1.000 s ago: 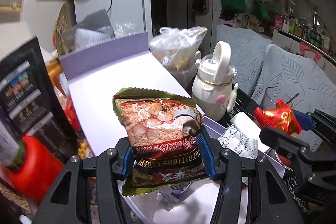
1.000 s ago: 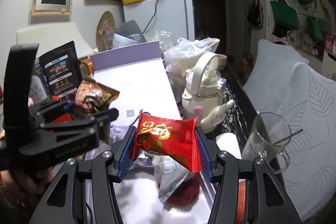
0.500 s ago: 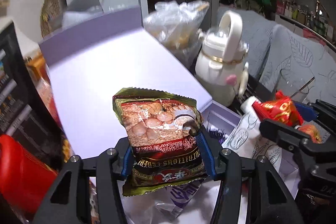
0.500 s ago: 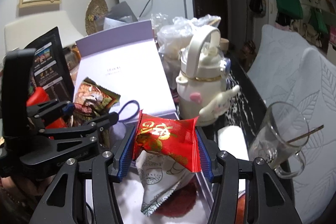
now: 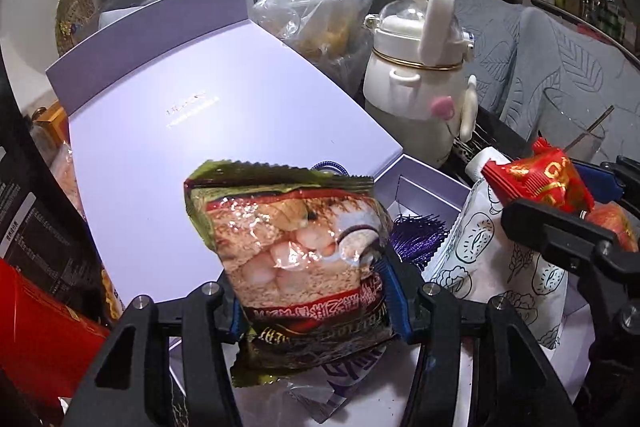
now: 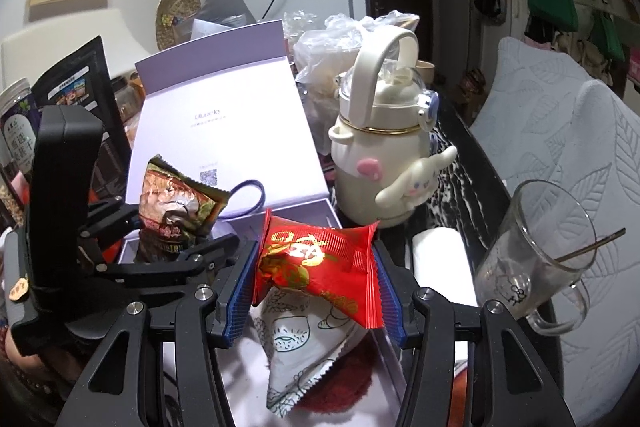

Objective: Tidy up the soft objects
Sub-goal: 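Lower the snack bag into the box with the left tool while the right tool drops the red packet in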

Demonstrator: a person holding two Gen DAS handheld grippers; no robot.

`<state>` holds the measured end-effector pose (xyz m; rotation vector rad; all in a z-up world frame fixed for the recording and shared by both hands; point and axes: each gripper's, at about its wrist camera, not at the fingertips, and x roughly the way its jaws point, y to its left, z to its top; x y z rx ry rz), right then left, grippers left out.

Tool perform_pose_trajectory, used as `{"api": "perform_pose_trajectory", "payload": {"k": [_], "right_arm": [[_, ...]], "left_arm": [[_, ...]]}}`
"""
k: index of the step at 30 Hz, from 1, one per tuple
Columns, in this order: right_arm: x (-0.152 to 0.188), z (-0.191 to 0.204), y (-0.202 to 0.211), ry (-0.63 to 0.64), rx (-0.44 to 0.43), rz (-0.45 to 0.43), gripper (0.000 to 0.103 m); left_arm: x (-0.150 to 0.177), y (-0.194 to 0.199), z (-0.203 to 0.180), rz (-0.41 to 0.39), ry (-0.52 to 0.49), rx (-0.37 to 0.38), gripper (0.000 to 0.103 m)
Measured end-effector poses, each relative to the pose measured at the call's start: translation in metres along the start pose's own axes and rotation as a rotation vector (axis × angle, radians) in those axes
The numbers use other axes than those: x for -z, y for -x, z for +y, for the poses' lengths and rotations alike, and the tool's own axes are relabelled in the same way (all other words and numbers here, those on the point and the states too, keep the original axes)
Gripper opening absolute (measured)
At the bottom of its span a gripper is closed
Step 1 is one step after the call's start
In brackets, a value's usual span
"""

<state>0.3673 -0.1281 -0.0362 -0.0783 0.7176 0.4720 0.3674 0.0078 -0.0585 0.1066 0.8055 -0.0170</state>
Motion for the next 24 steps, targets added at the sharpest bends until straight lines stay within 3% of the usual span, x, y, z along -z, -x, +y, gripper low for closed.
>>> {"api": "perform_pose_trajectory", "payload": {"k": [17, 20, 22, 24], "right_arm": [[0.003, 0.005, -0.009, -0.020, -0.102, 0.013, 0.061], [0.003, 0.003, -0.011, -0.022, -0.112, 0.032, 0.067], [0.004, 0.001, -0.013, -0.030, -0.117, 0.049, 0.069], [0.004, 0.002, -0.013, -0.026, -0.114, 0.054, 0.071]], "left_arm": [[-0.005, -0.001, -0.009, 0.059, -0.053, -0.050, 0.059], [-0.002, 0.002, -0.012, 0.066, -0.060, -0.075, 0.070], [0.000, 0.006, -0.011, 0.067, -0.055, -0.075, 0.082], [0.003, 0.009, -0.010, 0.069, -0.051, -0.089, 0.082]]}}
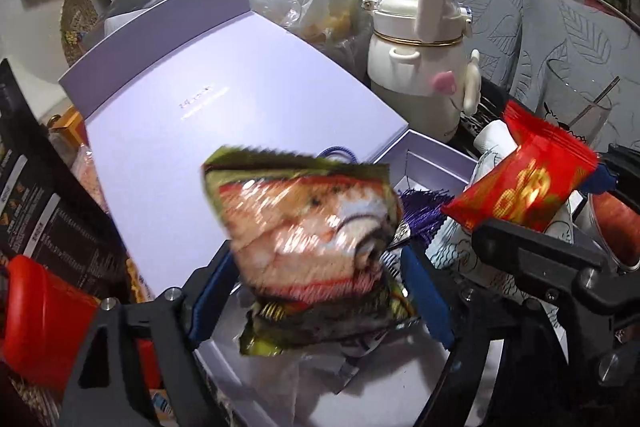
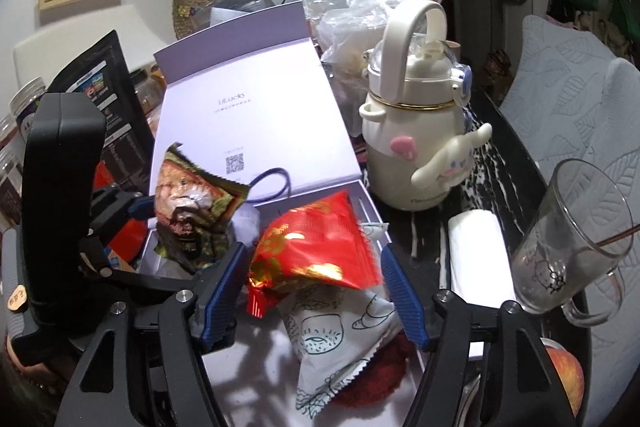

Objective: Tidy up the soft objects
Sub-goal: 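Lower the snack bag into the box with the left tool while the right tool drops the red packet in, then open both tools and withdraw them from the box back over the table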

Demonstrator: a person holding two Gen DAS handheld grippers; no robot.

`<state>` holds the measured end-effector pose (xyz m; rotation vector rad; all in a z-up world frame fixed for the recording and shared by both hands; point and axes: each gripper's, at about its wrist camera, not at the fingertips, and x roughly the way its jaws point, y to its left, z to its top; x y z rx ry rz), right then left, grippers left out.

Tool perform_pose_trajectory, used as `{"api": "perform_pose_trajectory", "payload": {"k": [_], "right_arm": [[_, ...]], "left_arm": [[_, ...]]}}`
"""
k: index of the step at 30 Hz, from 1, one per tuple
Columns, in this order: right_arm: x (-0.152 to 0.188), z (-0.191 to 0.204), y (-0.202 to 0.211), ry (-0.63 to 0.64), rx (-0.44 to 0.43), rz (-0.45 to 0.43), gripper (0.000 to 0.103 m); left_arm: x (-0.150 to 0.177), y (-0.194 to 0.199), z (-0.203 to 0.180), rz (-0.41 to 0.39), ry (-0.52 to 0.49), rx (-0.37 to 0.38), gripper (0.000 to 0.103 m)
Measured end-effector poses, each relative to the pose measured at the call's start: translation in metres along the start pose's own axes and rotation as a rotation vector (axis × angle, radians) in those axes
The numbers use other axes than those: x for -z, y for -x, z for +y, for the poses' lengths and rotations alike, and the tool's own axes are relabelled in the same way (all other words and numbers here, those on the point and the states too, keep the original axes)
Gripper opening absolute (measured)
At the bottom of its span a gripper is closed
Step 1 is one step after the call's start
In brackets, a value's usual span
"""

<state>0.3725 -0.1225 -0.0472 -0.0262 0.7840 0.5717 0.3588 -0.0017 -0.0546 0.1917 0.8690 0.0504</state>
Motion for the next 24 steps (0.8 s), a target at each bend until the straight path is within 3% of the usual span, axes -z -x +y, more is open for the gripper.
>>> {"api": "perform_pose_trajectory", "payload": {"k": [6, 14, 24], "right_arm": [[0.000, 0.009, 0.003, 0.028, 0.002, 0.017, 0.075], [-0.002, 0.019, 0.022, 0.009, 0.021, -0.015, 0.077], [-0.010, 0.053, 0.084, 0.104, 0.146, -0.090, 0.077]], "left_arm": [[0.007, 0.010, 0.011, 0.014, 0.020, 0.008, 0.082], [0.007, 0.042, 0.028, -0.036, 0.056, 0.024, 0.082], [0.004, 0.109, 0.044, -0.144, 0.120, 0.055, 0.082]]}}
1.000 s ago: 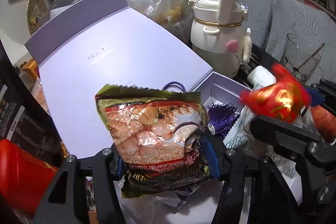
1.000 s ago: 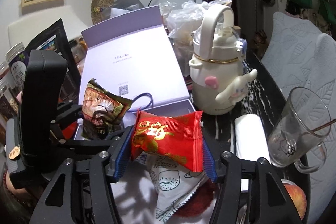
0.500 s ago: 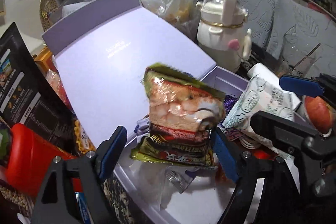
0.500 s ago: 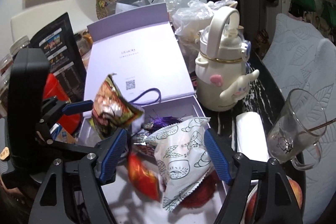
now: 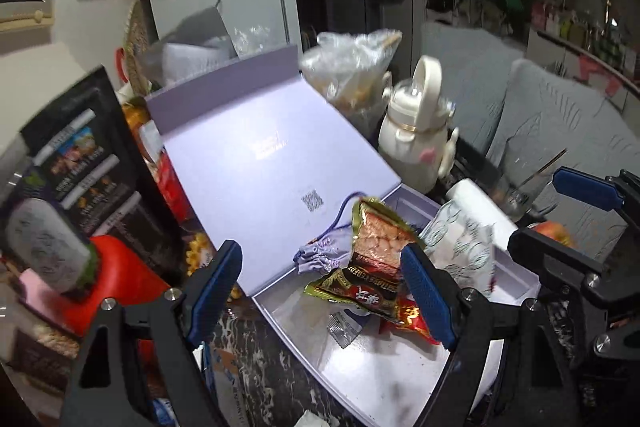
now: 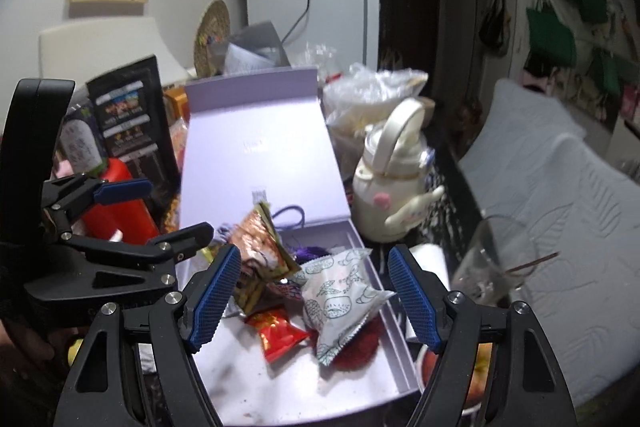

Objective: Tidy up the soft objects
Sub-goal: 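Open both tools and withdraw them from the box back over the table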

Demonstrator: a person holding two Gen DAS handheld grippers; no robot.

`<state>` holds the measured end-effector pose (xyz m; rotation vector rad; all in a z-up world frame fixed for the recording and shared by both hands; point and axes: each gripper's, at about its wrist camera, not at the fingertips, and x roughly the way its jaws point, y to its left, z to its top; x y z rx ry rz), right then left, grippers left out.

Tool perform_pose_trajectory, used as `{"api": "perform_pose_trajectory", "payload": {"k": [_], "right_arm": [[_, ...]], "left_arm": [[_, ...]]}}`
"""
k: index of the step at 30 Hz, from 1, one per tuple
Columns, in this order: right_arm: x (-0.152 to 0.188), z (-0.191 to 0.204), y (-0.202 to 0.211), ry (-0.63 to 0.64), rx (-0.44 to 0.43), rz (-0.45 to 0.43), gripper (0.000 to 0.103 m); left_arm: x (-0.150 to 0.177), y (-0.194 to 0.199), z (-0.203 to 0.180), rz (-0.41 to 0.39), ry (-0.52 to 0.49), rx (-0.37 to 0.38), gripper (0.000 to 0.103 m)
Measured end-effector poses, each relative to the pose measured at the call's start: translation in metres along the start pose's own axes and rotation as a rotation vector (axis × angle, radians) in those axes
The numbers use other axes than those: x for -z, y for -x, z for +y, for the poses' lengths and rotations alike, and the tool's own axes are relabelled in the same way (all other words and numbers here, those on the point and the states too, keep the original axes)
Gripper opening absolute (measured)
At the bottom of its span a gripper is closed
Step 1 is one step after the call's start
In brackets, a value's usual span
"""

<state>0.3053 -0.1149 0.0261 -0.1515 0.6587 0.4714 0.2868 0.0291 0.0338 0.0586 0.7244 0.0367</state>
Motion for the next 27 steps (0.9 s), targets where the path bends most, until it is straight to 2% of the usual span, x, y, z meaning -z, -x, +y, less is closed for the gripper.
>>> {"api": "perform_pose_trajectory", "payload": {"k": [17, 21, 23, 25, 27], "right_arm": [[-0.013, 0.031, 0.120, 0.004, 0.087, -0.150, 0.077], [-0.009, 0.038, 0.147, 0.003, 0.107, -0.175, 0.081], [-0.004, 0.041, 0.162, -0.002, 0.112, -0.195, 0.083], [0.001, 0.045, 0.176, -0.003, 0.123, -0.211, 0.086], [0.006, 0.048, 0.185, -0.008, 0.133, -0.217, 0.087]], "left_arm": [[-0.002, 0.124, 0.003, -0.186, -0.010, 0.036, 0.082], [0.006, 0.151, -0.002, -0.217, -0.018, 0.057, 0.082], [0.011, 0.162, -0.005, -0.224, -0.021, 0.066, 0.087], [0.018, 0.172, -0.008, -0.237, -0.023, 0.070, 0.101], [0.026, 0.184, -0.009, -0.262, -0.026, 0.071, 0.102]]}}
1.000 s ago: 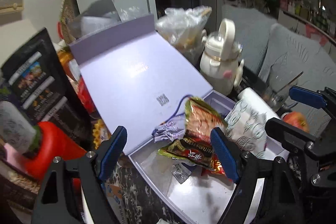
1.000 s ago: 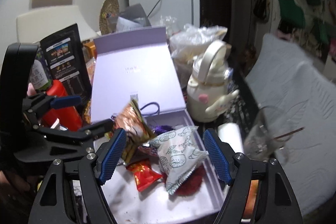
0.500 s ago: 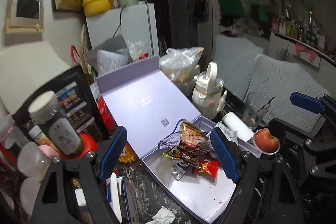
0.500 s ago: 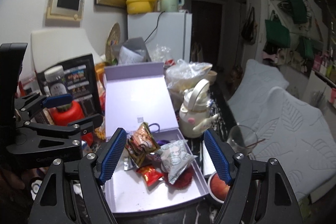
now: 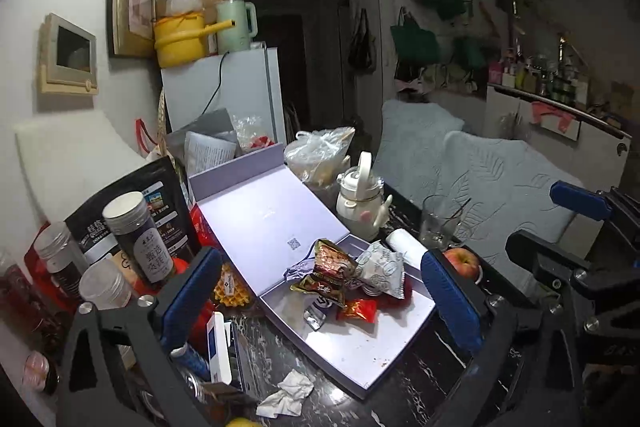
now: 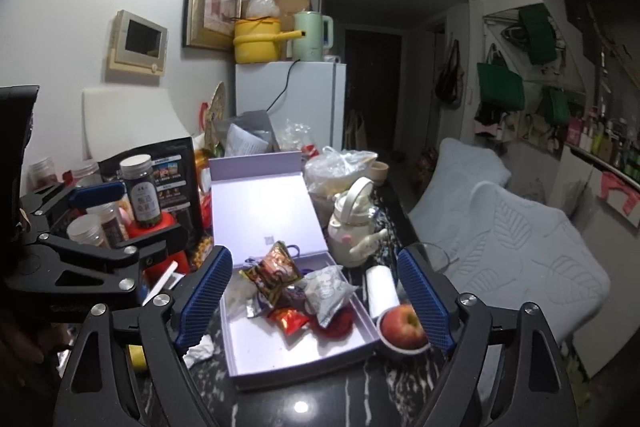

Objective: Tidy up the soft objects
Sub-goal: 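Open both tools and withdraw them from the box back over the table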

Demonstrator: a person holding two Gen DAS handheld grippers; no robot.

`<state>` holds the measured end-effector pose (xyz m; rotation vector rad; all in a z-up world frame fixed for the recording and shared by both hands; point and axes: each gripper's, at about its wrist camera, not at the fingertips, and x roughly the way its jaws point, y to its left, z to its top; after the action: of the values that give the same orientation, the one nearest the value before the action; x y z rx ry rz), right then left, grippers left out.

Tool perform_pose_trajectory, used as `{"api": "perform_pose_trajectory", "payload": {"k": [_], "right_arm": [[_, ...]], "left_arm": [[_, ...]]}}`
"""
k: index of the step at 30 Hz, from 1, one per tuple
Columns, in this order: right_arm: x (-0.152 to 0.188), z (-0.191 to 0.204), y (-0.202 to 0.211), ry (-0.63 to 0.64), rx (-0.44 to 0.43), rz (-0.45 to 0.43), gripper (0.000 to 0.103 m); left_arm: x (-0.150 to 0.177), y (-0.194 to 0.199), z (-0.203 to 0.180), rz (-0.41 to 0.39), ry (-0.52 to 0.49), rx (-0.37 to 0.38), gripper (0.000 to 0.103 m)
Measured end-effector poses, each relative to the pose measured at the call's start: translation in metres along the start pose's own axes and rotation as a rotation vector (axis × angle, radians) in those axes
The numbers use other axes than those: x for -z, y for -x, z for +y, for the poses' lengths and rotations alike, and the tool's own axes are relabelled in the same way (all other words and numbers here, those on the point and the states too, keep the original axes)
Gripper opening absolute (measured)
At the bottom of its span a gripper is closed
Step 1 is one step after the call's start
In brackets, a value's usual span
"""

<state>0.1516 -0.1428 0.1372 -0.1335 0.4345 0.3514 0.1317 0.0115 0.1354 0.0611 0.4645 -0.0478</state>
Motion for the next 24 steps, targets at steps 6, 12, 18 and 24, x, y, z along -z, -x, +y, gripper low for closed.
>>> {"api": "perform_pose_trajectory", "payload": {"k": [6, 12, 18, 24], "right_arm": [[0.019, 0.003, 0.032, -0.019, 0.028, 0.000, 0.090], [0.052, 0.009, 0.061, -0.043, 0.057, -0.001, 0.091], [0.082, 0.012, 0.074, -0.054, 0.082, 0.025, 0.091], [0.115, 0.013, 0.077, -0.079, 0.085, 0.060, 0.091]], "left_arm": [[0.020, 0.030, -0.004, -0.006, 0.018, 0.033, 0.102], [0.048, 0.056, -0.009, -0.030, 0.033, 0.045, 0.102], [0.081, 0.064, -0.022, -0.021, 0.013, 0.030, 0.102], [0.110, 0.062, -0.031, 0.017, 0.008, 0.050, 0.102]]}}
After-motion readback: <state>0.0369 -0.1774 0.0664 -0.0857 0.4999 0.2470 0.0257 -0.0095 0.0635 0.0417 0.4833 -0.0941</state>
